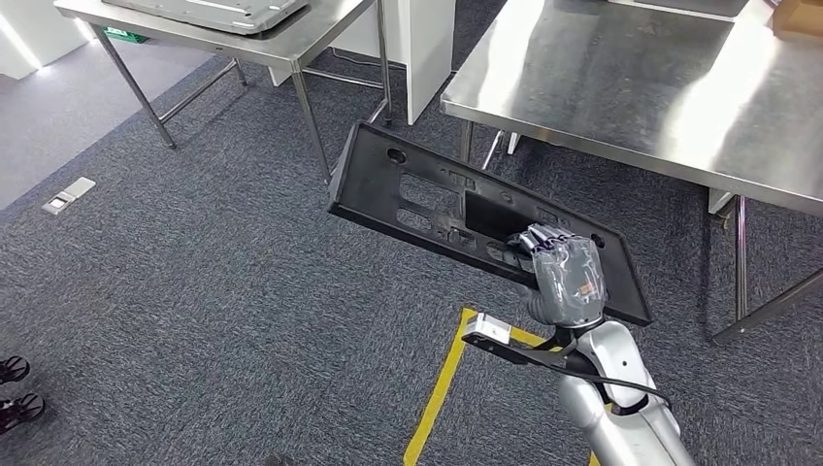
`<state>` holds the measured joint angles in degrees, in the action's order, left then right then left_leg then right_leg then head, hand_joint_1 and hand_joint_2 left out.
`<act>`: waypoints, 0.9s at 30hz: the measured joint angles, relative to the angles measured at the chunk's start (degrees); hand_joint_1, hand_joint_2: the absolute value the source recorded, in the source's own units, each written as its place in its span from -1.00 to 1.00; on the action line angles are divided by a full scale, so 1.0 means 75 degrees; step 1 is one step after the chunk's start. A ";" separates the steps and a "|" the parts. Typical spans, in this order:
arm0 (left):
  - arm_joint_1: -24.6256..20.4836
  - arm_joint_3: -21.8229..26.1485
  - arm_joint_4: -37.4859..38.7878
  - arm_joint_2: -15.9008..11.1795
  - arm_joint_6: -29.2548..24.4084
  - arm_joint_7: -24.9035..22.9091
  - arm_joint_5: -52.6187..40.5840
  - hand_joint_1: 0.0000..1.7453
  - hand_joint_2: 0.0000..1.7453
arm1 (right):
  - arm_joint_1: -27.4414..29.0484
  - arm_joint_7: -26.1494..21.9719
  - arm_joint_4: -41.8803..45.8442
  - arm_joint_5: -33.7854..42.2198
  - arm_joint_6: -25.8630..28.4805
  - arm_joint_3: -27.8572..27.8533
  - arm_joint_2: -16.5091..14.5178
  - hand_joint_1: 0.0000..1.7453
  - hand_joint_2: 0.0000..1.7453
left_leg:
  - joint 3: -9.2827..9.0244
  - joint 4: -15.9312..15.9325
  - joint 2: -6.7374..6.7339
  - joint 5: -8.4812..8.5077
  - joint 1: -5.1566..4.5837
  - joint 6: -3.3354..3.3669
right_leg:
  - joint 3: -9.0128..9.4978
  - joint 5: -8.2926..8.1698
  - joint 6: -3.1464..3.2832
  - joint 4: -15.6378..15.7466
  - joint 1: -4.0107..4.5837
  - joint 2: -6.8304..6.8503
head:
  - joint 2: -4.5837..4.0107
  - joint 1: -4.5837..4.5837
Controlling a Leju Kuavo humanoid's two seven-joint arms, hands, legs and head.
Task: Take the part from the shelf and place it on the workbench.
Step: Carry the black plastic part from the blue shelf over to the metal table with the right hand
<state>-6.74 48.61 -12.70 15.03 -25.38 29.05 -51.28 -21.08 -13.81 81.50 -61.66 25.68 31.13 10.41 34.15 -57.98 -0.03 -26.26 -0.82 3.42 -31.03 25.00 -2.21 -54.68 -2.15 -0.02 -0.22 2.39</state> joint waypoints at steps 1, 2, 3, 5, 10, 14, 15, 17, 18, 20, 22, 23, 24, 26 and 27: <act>-0.0001 0.0000 0.0000 0.0000 0.0000 0.0000 0.0000 -1.00 1.00 | -0.0003 0.0000 0.0000 0.0000 0.0000 0.0000 -0.0003 0.72 1.00 | 0.0178 -0.0418 0.0003 -0.0279 0.0040 -0.0081 | -0.0025 -0.0023 0.0035 0.0002 -0.0001 0.0001 | 0.0000 -0.0001; 0.0001 0.0001 0.0000 0.0001 0.0000 0.0000 0.0000 -1.00 1.00 | -0.0004 0.0000 -0.0001 -0.0001 0.0000 0.0001 -0.0006 0.72 1.00 | 0.0407 -0.0936 0.0002 -0.0576 0.0087 -0.0150 | -0.0060 -0.0042 0.0065 0.0002 -0.0005 0.0002 | 0.0000 -0.0003; 0.0005 0.0001 0.0000 0.0001 -0.0001 0.0001 0.0000 -1.00 1.00 | -0.0005 0.0000 -0.0003 -0.0001 0.0000 0.0002 -0.0007 0.72 1.00 | 0.0623 -0.1425 -0.0001 -0.0810 0.0134 -0.0197 | -0.0097 -0.0062 0.0084 0.0001 -0.0006 0.0003 | 0.0000 -0.0004; 0.0016 0.0001 0.0001 0.0003 -0.0042 0.0058 -0.0032 -1.00 1.00 | 0.0016 0.0034 -0.0004 -0.0015 0.0000 0.0000 -0.0004 0.72 1.00 | 0.0739 -0.1771 -0.0003 -0.0891 0.0195 -0.0230 | -0.0152 -0.0100 0.0091 0.0001 -0.0012 0.0003 | 0.0000 -0.0004; -0.0034 -0.0028 0.0001 0.0005 -0.0193 0.0257 -0.0155 -1.00 1.00 | 0.0126 0.0157 0.0100 -0.0058 0.0008 -0.0056 0.0008 0.72 1.00 | -0.0667 0.0463 0.0056 -0.0054 0.0162 -0.0078 | -0.0109 -0.0243 -0.0054 0.0140 -0.0044 0.0001 | 0.0000 -0.0017; -0.0040 -0.0034 0.0001 0.0011 -0.0117 0.0118 -0.0173 -1.00 1.00 | 0.0174 0.0179 0.0168 -0.0074 0.0015 -0.0097 0.0018 0.72 1.00 | -0.0800 0.0828 0.0044 0.0132 0.0079 0.0045 | -0.0174 -0.0307 -0.0225 0.0181 -0.0035 0.0004 | 0.0000 -0.0020; -0.0039 -0.0034 0.0001 0.0014 -0.0095 0.0069 -0.0186 -1.00 1.00 | 0.0186 0.0181 0.0180 -0.0080 0.0015 -0.0112 0.0023 0.72 1.00 | -0.0805 0.0901 0.0031 0.0215 0.0068 0.0087 | -0.0299 -0.0185 -0.0195 -0.0027 -0.0010 0.0003 | 0.0000 -0.0016; -0.0038 -0.0035 0.0001 0.0019 -0.0063 0.0004 -0.0213 -1.00 1.00 | 0.0226 0.0189 0.0192 -0.0098 0.0017 -0.0136 0.0027 0.72 1.00 | -0.0758 0.0939 -0.0002 0.0301 0.0022 0.0127 | -0.0780 0.0308 -0.0039 -0.1010 0.0024 0.0001 | 0.0000 0.0006; -0.0037 -0.0035 0.0001 0.0019 -0.0056 -0.0024 -0.0222 -1.00 1.00 | 0.0265 0.0199 0.0197 -0.0114 0.0017 -0.0142 0.0029 0.72 1.00 | -0.0713 0.0916 -0.0009 0.0312 -0.0005 0.0144 | -0.1054 0.0557 0.0017 -0.1606 0.0039 0.0001 | 0.0000 0.0014; -0.0030 -0.0035 0.0002 0.0018 -0.0050 -0.0071 -0.0243 -1.00 1.00 | 0.0360 0.0223 0.0198 -0.0158 0.0017 -0.0147 0.0038 0.72 1.00 | -0.0659 0.0879 -0.0009 0.0318 -0.0049 0.0154 | -0.1299 0.0755 0.0006 -0.2212 0.0074 0.0000 | 0.0000 0.0021; -0.0029 -0.0036 0.0003 0.0020 -0.0044 -0.0097 -0.0258 -1.00 1.00 | 0.0406 0.0239 0.0205 -0.0187 0.0017 -0.0158 0.0047 0.72 1.00 | -0.0643 0.0835 0.0002 0.0312 -0.0078 0.0149 | -0.0865 0.0469 -0.0086 -0.1514 0.0122 0.0002 | 0.0000 0.0025; -0.0031 -0.0037 0.0003 0.0021 -0.0042 -0.0101 -0.0262 -1.00 1.00 | 0.0408 0.0244 0.0214 -0.0192 0.0017 -0.0170 0.0049 0.72 1.00 | -0.0635 0.0801 0.0008 0.0297 -0.0090 0.0133 | -0.0504 0.0274 -0.0109 -0.0877 0.0146 0.0014 | 0.0000 0.0031; -0.0036 -0.0038 0.0002 0.0021 -0.0041 -0.0104 -0.0264 -1.00 1.00 | 0.0404 0.0248 0.0224 -0.0195 0.0017 -0.0184 0.0050 0.72 1.00 | -0.0615 0.0753 0.0014 0.0270 -0.0110 0.0111 | -0.0197 0.0113 -0.0093 -0.0340 0.0163 0.0017 | 0.0000 0.0031; -0.0040 -0.0038 0.0001 0.0018 -0.0036 -0.0107 -0.0265 -1.00 1.00 | 0.0399 0.0256 0.0252 -0.0201 0.0017 -0.0203 0.0047 0.72 1.00 | -0.0568 0.0682 0.0021 0.0231 -0.0144 0.0069 | 0.0081 -0.0021 0.0004 0.0160 0.0191 0.0018 | 0.0000 0.0016; -0.0041 -0.0038 0.0001 0.0017 -0.0031 -0.0108 -0.0265 -1.00 1.00 | 0.0402 0.0262 0.0262 -0.0208 0.0016 -0.0208 0.0047 0.72 1.00 | -0.0552 0.0663 0.0023 0.0224 -0.0155 0.0058 | 0.0091 -0.0042 0.0048 0.0167 0.0199 0.0008 | 0.0000 0.0004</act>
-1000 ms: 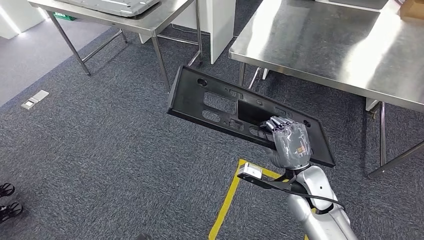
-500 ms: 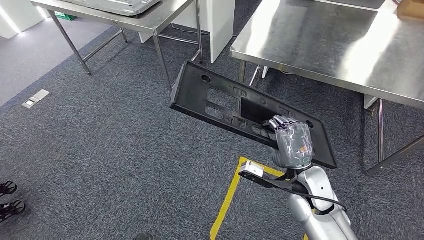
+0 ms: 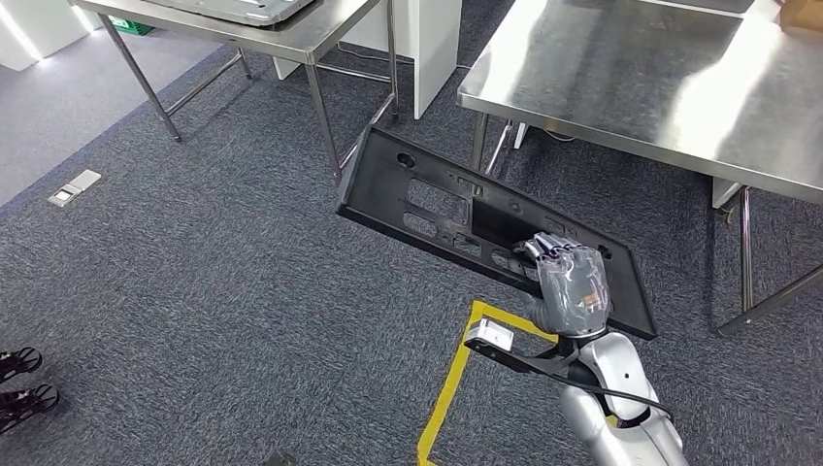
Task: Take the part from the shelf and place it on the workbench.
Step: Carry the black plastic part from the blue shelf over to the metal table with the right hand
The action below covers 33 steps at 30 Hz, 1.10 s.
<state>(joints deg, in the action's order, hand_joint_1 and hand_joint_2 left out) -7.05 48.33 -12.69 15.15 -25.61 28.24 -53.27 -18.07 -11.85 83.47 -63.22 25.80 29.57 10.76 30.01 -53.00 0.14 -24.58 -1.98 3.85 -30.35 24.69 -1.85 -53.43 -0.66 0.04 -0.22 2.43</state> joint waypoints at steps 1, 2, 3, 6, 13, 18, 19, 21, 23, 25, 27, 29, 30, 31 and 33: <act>0.0001 0.0000 -0.0001 -0.0007 0.0007 -0.0001 0.0000 -1.00 1.00 | 0.0003 0.0010 0.0009 -0.0013 -0.0004 -0.0003 0.0001 0.72 1.00 | 0.0011 -0.0018 0.0003 -0.0013 0.0006 -0.0017 | -0.0001 -0.0014 0.0028 0.0003 -0.0023 -0.0002 | 0.0000 -0.0002; 0.0001 -0.0001 -0.0001 -0.0011 0.0016 -0.0001 0.0000 -1.00 1.00 | 0.0004 0.0020 0.0017 -0.0028 -0.0010 -0.0008 0.0003 0.72 1.00 | 0.0046 -0.0097 0.0006 -0.0076 0.0015 -0.0060 | 0.0003 -0.0023 0.0055 0.0009 -0.0052 -0.0004 | 0.0000 -0.0004; -0.0003 -0.0001 -0.0001 -0.0012 0.0024 -0.0001 0.0000 -1.00 1.00 | 0.0004 0.0030 0.0027 -0.0042 -0.0016 -0.0012 0.0001 0.72 1.00 | 0.0138 -0.0297 0.0007 -0.0216 0.0038 -0.0125 | 0.0007 -0.0032 0.0080 0.0014 -0.0086 -0.0006 | 0.0000 -0.0006; -0.0013 -0.0002 -0.0001 -0.0010 0.0038 0.0000 0.0000 -1.00 1.00 | 0.0009 0.0044 0.0051 -0.0070 -0.0024 -0.0017 -0.0014 0.72 1.00 | 0.0858 -0.1749 0.0002 -0.0960 0.0181 -0.0361 | -0.0011 -0.0044 0.0127 0.0019 -0.0130 -0.0007 | 0.0000 -0.0014; -0.0025 -0.0006 -0.0009 -0.0052 0.0053 0.0007 -0.0009 -1.00 1.00 | 0.0020 0.0049 0.0098 -0.0069 -0.0025 -0.0036 -0.0037 0.72 1.00 | 0.0193 -0.0276 0.0027 -0.0006 0.0105 -0.0003 | 0.0019 -0.0054 0.0102 0.0053 -0.0104 -0.0025 | 0.0000 -0.0014; -0.0040 -0.0050 -0.0010 -0.0062 0.0074 0.0024 -0.0013 -1.00 1.00 | 0.0044 0.0020 0.0179 0.0179 -0.0071 -0.0098 -0.0051 0.72 1.00 | -0.0107 0.0337 -0.0047 0.0222 0.0025 0.0187 | -0.0041 -0.0024 -0.0015 0.0026 -0.0080 -0.0005 | 0.0000 -0.0050; -0.0042 -0.0063 -0.0010 -0.0058 0.0081 0.0026 -0.0011 -1.00 1.00 | 0.0027 0.0011 0.0195 0.0227 -0.0101 -0.0125 -0.0043 0.72 1.00 | -0.0153 0.0437 -0.0084 0.0287 0.0049 0.0205 | -0.0186 0.0116 0.0005 -0.0243 -0.0054 -0.0006 | 0.0000 -0.0042; -0.0047 -0.0084 -0.0010 -0.0045 0.0102 0.0031 -0.0009 -1.00 1.00 | 0.0023 -0.0004 0.0200 0.0290 -0.0162 -0.0162 -0.0030 0.72 1.00 | -0.0156 0.0488 -0.0159 0.0323 0.0073 0.0209 | -0.0737 0.0573 0.0075 -0.1300 -0.0047 -0.0007 | 0.0000 -0.0013; -0.0046 -0.0095 -0.0010 -0.0038 0.0120 0.0032 -0.0009 -1.00 1.00 | 0.0076 -0.0013 0.0199 0.0308 -0.0181 -0.0179 -0.0014 0.72 1.00 | -0.0116 0.0447 -0.0237 0.0302 0.0078 0.0194 | -0.1232 0.0836 0.0029 -0.2208 -0.0065 -0.0005 | 0.0000 0.0000; -0.0042 -0.0106 -0.0009 -0.0031 0.0125 0.0032 -0.0009 -1.00 1.00 | 0.0106 -0.0021 0.0200 0.0310 -0.0182 -0.0192 0.0007 0.72 1.00 | -0.0095 0.0362 -0.0330 0.0242 0.0100 0.0137 | -0.1127 0.0608 -0.0142 -0.1940 -0.0104 0.0033 | 0.0000 0.0001; -0.0043 -0.0112 -0.0009 -0.0027 0.0127 0.0032 -0.0009 -1.00 1.00 | 0.0105 -0.0027 0.0201 0.0310 -0.0182 -0.0207 0.0015 0.72 1.00 | -0.0083 0.0201 -0.0434 0.0114 0.0109 0.0030 | -0.0558 0.0170 -0.0307 -0.0826 -0.0134 0.0308 | 0.0000 0.0017; -0.0043 -0.0111 -0.0009 -0.0034 0.0125 0.0032 -0.0009 -1.00 1.00 | 0.0106 -0.0030 0.0206 0.0310 -0.0182 -0.0215 0.0006 0.72 1.00 | -0.0057 0.0042 -0.0538 -0.0027 0.0090 -0.0055 | -0.0196 -0.0055 -0.0274 -0.0142 -0.0131 0.0502 | 0.0000 0.0002; -0.0042 -0.0111 -0.0009 -0.0039 0.0125 0.0032 -0.0008 -1.00 1.00 | 0.0108 -0.0031 0.0208 0.0310 -0.0182 -0.0218 0.0006 0.72 1.00 | -0.0046 -0.0002 -0.0595 -0.0069 0.0079 -0.0073 | -0.0164 -0.0072 -0.0212 -0.0075 -0.0120 0.0482 | 0.0000 -0.0009; -0.0041 -0.0111 -0.0009 -0.0041 0.0124 0.0032 -0.0007 -1.00 1.00 | 0.0113 -0.0032 0.0210 0.0310 -0.0182 -0.0224 0.0006 0.72 1.00 | -0.0038 -0.0022 -0.0658 -0.0092 0.0095 -0.0079 | -0.0172 -0.0088 -0.0150 -0.0080 -0.0133 0.0364 | 0.0000 -0.0024; -0.0041 -0.0111 -0.0009 -0.0044 0.0122 0.0034 -0.0006 -1.00 1.00 | 0.0114 -0.0034 0.0211 0.0308 -0.0182 -0.0235 0.0011 0.72 1.00 | 0.0012 -0.0177 -0.0590 -0.0238 0.0148 -0.0147 | -0.0195 -0.0107 -0.0089 -0.0092 -0.0154 0.0194 | 0.0000 -0.0024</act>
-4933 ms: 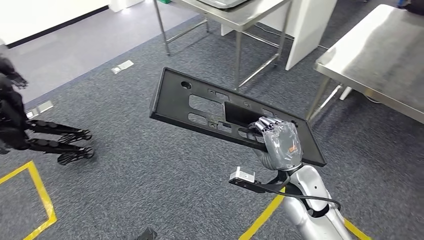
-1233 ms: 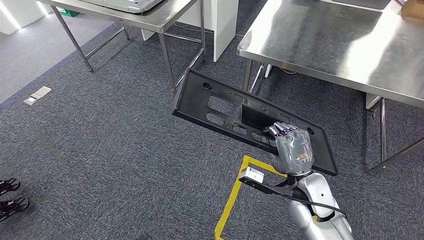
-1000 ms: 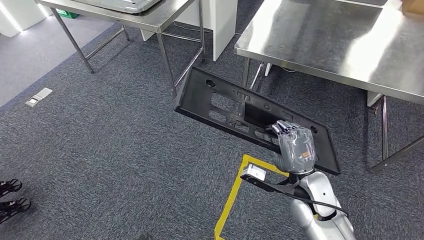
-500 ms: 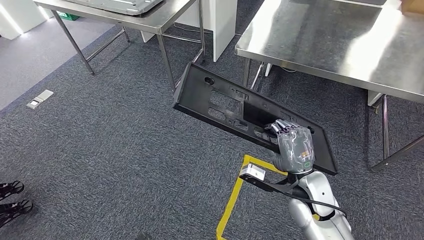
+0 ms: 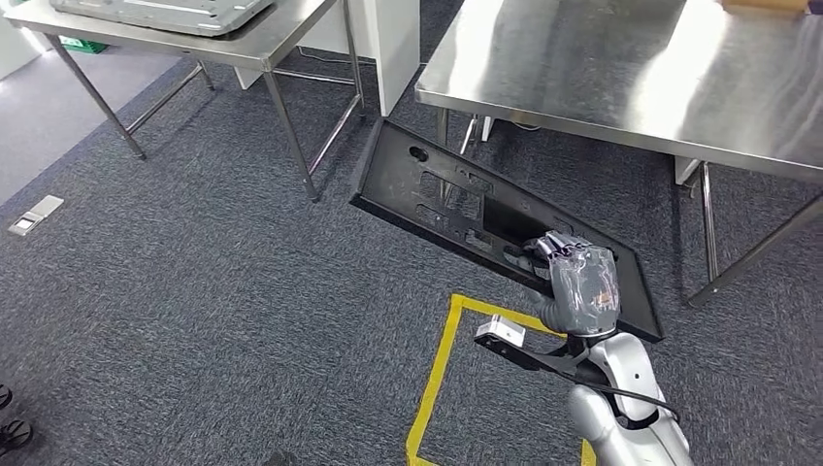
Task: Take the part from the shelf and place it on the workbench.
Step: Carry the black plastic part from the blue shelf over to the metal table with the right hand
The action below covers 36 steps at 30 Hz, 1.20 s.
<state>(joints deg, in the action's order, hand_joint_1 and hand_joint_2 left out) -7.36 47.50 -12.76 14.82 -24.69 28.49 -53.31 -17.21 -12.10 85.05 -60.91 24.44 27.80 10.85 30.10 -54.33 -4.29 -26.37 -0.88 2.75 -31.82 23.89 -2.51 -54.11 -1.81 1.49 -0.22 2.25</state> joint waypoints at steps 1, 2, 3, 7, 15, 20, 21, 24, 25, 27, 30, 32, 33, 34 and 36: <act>0.0000 0.0000 -0.0001 0.0000 -0.0001 0.0002 0.0001 -1.00 1.00 | -0.0002 -0.0001 0.0000 -0.0001 0.0000 -0.0003 -0.0004 0.72 1.00 | 0.0103 -0.0258 0.0127 -0.0188 0.0038 -0.0061 | -0.0008 -0.0009 0.0022 -0.0001 -0.0018 -0.0083 | 0.0000 -0.0001; 0.0001 0.0001 -0.0001 0.0000 -0.0001 0.0004 0.0002 -1.00 1.00 | -0.0003 -0.0002 0.0000 -0.0002 0.0000 -0.0003 -0.0009 0.72 1.00 | 0.0282 -0.0682 0.0286 -0.0446 0.0077 -0.0125 | -0.0015 -0.0017 0.0039 0.0000 -0.0018 -0.0159 | 0.0000 -0.0004; 0.0004 0.0001 0.0000 0.0001 -0.0001 0.0007 0.0004 -1.00 1.00 | -0.0002 -0.0003 -0.0001 -0.0005 0.0000 -0.0003 -0.0013 0.72 1.00 | 0.0542 -0.1239 0.0408 -0.0730 0.0111 -0.0176 | -0.0023 -0.0024 0.0053 -0.0001 -0.0017 -0.0238 | 0.0000 -0.0005; 0.0009 0.0001 0.0002 0.0004 -0.0001 0.0011 0.0006 -1.00 1.00 | -0.0001 -0.0004 -0.0002 -0.0015 -0.0001 -0.0002 -0.0023 0.72 1.00 | 0.1037 -0.2010 0.0546 -0.0746 0.0122 -0.0097 | -0.0027 -0.0043 0.0078 0.0007 0.0047 -0.0606 | 0.0000 0.0009; 0.0006 -0.0001 0.0000 -0.0023 -0.0001 0.0039 0.0008 -1.00 1.00 | -0.0010 -0.0007 0.0009 -0.0022 -0.0002 -0.0008 -0.0081 0.72 1.00 | -0.0046 0.0424 0.1117 0.0477 -0.0096 0.0585 | -0.0076 -0.0219 -0.0021 0.0238 0.0042 -0.1207 | 0.0000 -0.0003; -0.0021 -0.0007 0.0002 0.0006 0.0036 0.0036 -0.0004 -1.00 1.00 | -0.0003 -0.0024 0.0019 -0.0017 0.0000 -0.0023 -0.0026 0.72 1.00 | -0.0172 0.0734 0.0478 0.0580 -0.0070 0.0540 | -0.1125 0.0686 0.0015 -0.1831 0.0108 -0.0336 | 0.0000 0.0078; -0.0021 -0.0010 0.0002 0.0008 0.0040 0.0033 -0.0007 -1.00 1.00 | 0.0039 -0.0025 0.0018 -0.0017 0.0000 -0.0023 -0.0010 0.72 1.00 | -0.0143 0.0686 0.0366 0.0551 -0.0062 0.0503 | -0.1229 0.0731 -0.0055 -0.2050 0.0073 -0.0295 | 0.0000 0.0085; -0.0031 -0.0022 0.0001 0.0020 0.0055 0.0023 -0.0012 -1.00 1.00 | 0.0091 -0.0025 0.0019 -0.0019 0.0000 -0.0026 0.0029 0.72 1.00 | -0.0045 0.0417 0.0090 0.0394 -0.0016 0.0304 | -0.0577 0.0287 -0.0348 -0.0898 -0.0025 0.0022 | 0.0000 0.0106; -0.0038 -0.0025 0.0001 0.0018 0.0058 0.0021 -0.0013 -1.00 1.00 | 0.0092 -0.0025 0.0020 -0.0019 0.0000 -0.0026 0.0034 0.72 1.00 | -0.0007 0.0306 0.0016 0.0320 -0.0012 0.0222 | -0.0291 0.0126 -0.0383 -0.0405 -0.0032 0.0207 | 0.0000 0.0116; -0.0052 -0.0028 -0.0001 0.0007 0.0060 0.0018 -0.0016 -1.00 1.00 | 0.0104 -0.0024 0.0023 -0.0021 0.0000 -0.0026 0.0040 0.72 1.00 | 0.0037 0.0153 -0.0101 0.0233 -0.0023 0.0113 | -0.0040 -0.0025 -0.0291 0.0048 -0.0018 0.0395 | 0.0000 0.0105; -0.0064 -0.0031 -0.0001 0.0004 0.0060 0.0011 -0.0018 -1.00 1.00 | 0.0127 -0.0022 0.0028 -0.0036 0.0000 -0.0027 0.0052 0.72 1.00 | 0.0070 0.0055 -0.0154 0.0145 0.0035 0.0050 | -0.0084 -0.0101 -0.0126 0.0034 -0.0040 0.0141 | 0.0000 0.0087; -0.0069 -0.0032 -0.0001 0.0003 0.0060 0.0005 -0.0021 -1.00 1.00 | 0.0123 -0.0015 0.0042 -0.0081 0.0000 -0.0027 0.0047 0.72 1.00 | 0.0239 -0.0397 0.0155 -0.0225 0.0106 -0.0051 | -0.0111 -0.0142 -0.0057 0.0039 -0.0080 0.0006 | 0.0000 0.0085; -0.0069 -0.0032 -0.0001 0.0002 0.0060 0.0001 -0.0023 -1.00 1.00 | 0.0120 -0.0010 0.0052 -0.0118 0.0000 -0.0026 0.0039 0.72 1.00 | 0.0426 -0.0868 0.0352 -0.0515 0.0140 -0.0112 | -0.0129 -0.0155 -0.0035 0.0040 -0.0080 -0.0052 | 0.0000 0.0084; -0.0068 -0.0032 -0.0001 0.0001 0.0060 -0.0001 -0.0023 -1.00 1.00 | 0.0119 -0.0004 0.0058 -0.0162 0.0000 -0.0025 0.0030 0.72 1.00 | 0.0667 -0.1429 0.0451 -0.0795 0.0165 -0.0155 | -0.0147 -0.0169 -0.0013 0.0040 -0.0078 -0.0103 | 0.0000 0.0083; -0.0065 -0.0032 0.0000 -0.0001 0.0055 -0.0010 -0.0023 -1.00 1.00 | 0.0122 0.0000 0.0062 -0.0230 0.0000 -0.0023 0.0024 0.72 1.00 | 0.1029 -0.2210 0.0503 -0.1058 0.0190 -0.0186 | -0.0169 -0.0182 0.0006 0.0039 -0.0071 -0.0206 | 0.0000 0.0087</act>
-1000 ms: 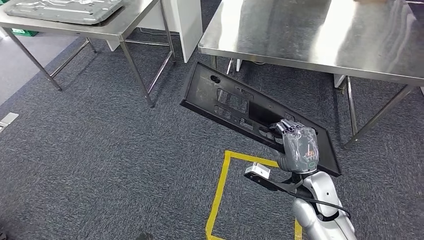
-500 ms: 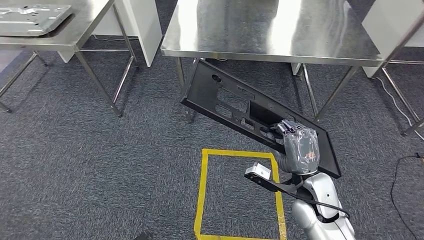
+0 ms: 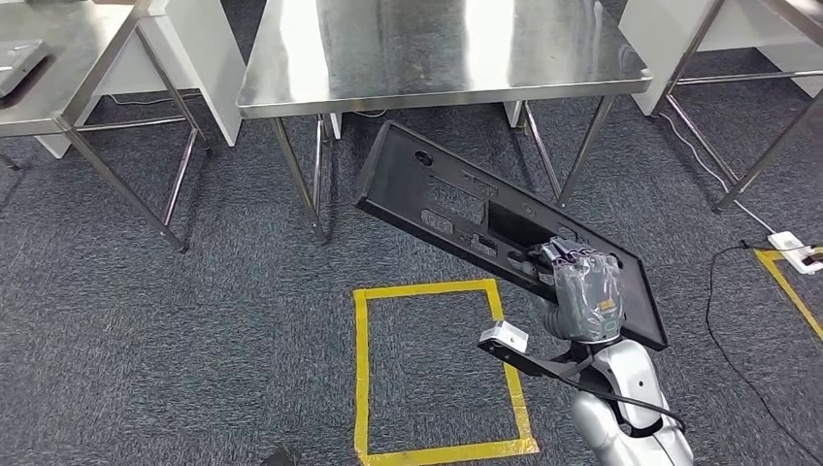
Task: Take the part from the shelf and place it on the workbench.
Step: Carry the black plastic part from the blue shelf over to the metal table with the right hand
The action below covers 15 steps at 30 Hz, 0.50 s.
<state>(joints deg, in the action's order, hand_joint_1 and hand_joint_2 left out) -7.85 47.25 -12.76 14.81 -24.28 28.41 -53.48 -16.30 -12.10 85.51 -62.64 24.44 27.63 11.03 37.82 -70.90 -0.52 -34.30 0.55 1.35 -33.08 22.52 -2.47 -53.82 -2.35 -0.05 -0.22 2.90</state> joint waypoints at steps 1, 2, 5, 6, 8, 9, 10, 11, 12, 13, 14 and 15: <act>0.0001 0.0000 0.0000 -0.0001 -0.0005 -0.0007 0.0000 -1.00 1.00 | 0.0000 0.0001 0.0000 -0.0022 0.0000 0.0000 0.0002 0.72 1.00 | -0.0009 0.0029 0.0006 0.0102 0.0001 0.0020 | 0.0000 -0.0005 0.0006 0.0001 0.0004 -0.0042 | 0.0000 0.0004; 0.0001 0.0000 0.0000 -0.0002 -0.0013 -0.0012 0.0000 -1.00 1.00 | -0.0004 0.0001 0.0001 -0.0038 0.0000 0.0000 0.0004 0.72 1.00 | -0.0171 0.0368 0.0023 0.0340 -0.0004 0.0064 | 0.0010 -0.0011 0.0010 0.0008 0.0008 -0.0078 | 0.0000 0.0007; -0.0001 -0.0001 -0.0001 -0.0028 -0.0035 -0.0020 -0.0001 -1.00 1.00 | -0.0029 0.0001 0.0018 -0.0062 0.0000 -0.0001 -0.0001 0.72 1.00 | -0.0950 0.1978 0.0239 0.1110 -0.0066 0.0338 | 0.0040 -0.0073 -0.0018 0.0094 -0.0026 -0.0147 | 0.0000 0.0007; -0.0001 -0.0002 0.0000 -0.0039 -0.0038 -0.0020 -0.0002 -1.00 1.00 | -0.0040 0.0001 0.0024 -0.0062 0.0000 -0.0001 -0.0005 0.72 1.00 | -0.1075 0.2261 0.0310 0.1207 -0.0101 0.0411 | 0.0025 -0.0109 -0.0058 0.0124 -0.0057 -0.0160 | 0.0000 0.0005; 0.0002 -0.0002 0.0002 -0.0045 -0.0038 -0.0022 -0.0002 -1.00 1.00 | -0.0041 0.0001 0.0026 -0.0063 0.0002 0.0001 -0.0011 0.72 1.00 | -0.1102 0.2407 0.0345 0.1266 -0.0161 0.0479 | -0.0006 -0.0193 -0.0170 0.0198 -0.0101 -0.0189 | 0.0000 -0.0008; 0.0001 -0.0003 0.0002 -0.0042 -0.0035 -0.0023 -0.0001 -1.00 1.00 | -0.0029 0.0001 0.0027 -0.0065 0.0007 -0.0001 -0.0009 0.72 1.00 | -0.1151 0.2536 0.0302 0.1332 -0.0160 0.0505 | -0.0023 -0.0200 -0.0206 0.0217 -0.0085 -0.0187 | 0.0000 -0.0012; 0.0001 -0.0003 0.0002 -0.0037 -0.0033 -0.0023 -0.0001 -1.00 1.00 | -0.0026 0.0001 0.0029 -0.0066 0.0012 -0.0003 -0.0003 0.72 1.00 | -0.1202 0.2669 0.0257 0.1406 -0.0153 0.0536 | -0.0078 -0.0134 -0.0205 0.0145 -0.0050 -0.0169 | 0.0000 -0.0014; -0.0001 -0.0004 0.0002 -0.0033 -0.0031 -0.0029 0.0002 -1.00 1.00 | -0.0030 0.0001 0.0031 -0.0068 0.0018 -0.0006 0.0003 0.72 1.00 | -0.1245 0.2789 0.0200 0.1473 -0.0147 0.0559 | -0.0205 0.0017 -0.0169 -0.0105 -0.0007 -0.0145 | 0.0000 -0.0006; -0.0002 -0.0004 0.0002 -0.0031 -0.0025 -0.0042 0.0004 -1.00 1.00 | -0.0029 0.0001 0.0032 -0.0068 0.0021 -0.0008 0.0008 0.72 1.00 | -0.1269 0.2865 0.0141 0.1509 -0.0133 0.0560 | -0.0422 0.0253 -0.0102 -0.0560 0.0023 -0.0110 | 0.0000 0.0020; -0.0003 -0.0003 0.0002 -0.0031 -0.0017 -0.0064 0.0007 -1.00 1.00 | -0.0021 0.0001 0.0032 -0.0068 0.0023 -0.0008 0.0009 0.72 1.00 | -0.1237 0.2846 0.0116 0.1517 -0.0153 0.0563 | -0.0685 0.0518 -0.0043 -0.1142 0.0036 -0.0092 | 0.0000 0.0041; -0.0004 -0.0002 0.0002 -0.0031 -0.0010 -0.0093 0.0012 -1.00 1.00 | -0.0003 0.0001 0.0028 -0.0068 0.0023 -0.0007 0.0008 0.72 1.00 | -0.1196 0.2814 0.0088 0.1515 -0.0165 0.0557 | -0.0932 0.0735 -0.0017 -0.1711 0.0039 -0.0085 | 0.0000 0.0056; -0.0001 -0.0001 0.0002 -0.0031 -0.0003 -0.0123 0.0015 -1.00 1.00 | 0.0018 0.0001 0.0021 -0.0068 0.0023 -0.0005 0.0007 0.72 1.00 | -0.1156 0.2780 0.0068 0.1512 -0.0175 0.0553 | -0.1078 0.0855 -0.0028 -0.2079 0.0043 -0.0083 | 0.0000 0.0064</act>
<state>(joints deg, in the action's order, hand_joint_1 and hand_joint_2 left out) -7.86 47.24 -12.74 14.58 -24.30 27.49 -53.37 -16.16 -12.09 85.67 -63.14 24.61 27.59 11.08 29.15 -50.05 0.00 -22.96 -0.76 5.49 -41.17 28.93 -2.68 -69.41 -2.02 -0.68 -0.22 3.38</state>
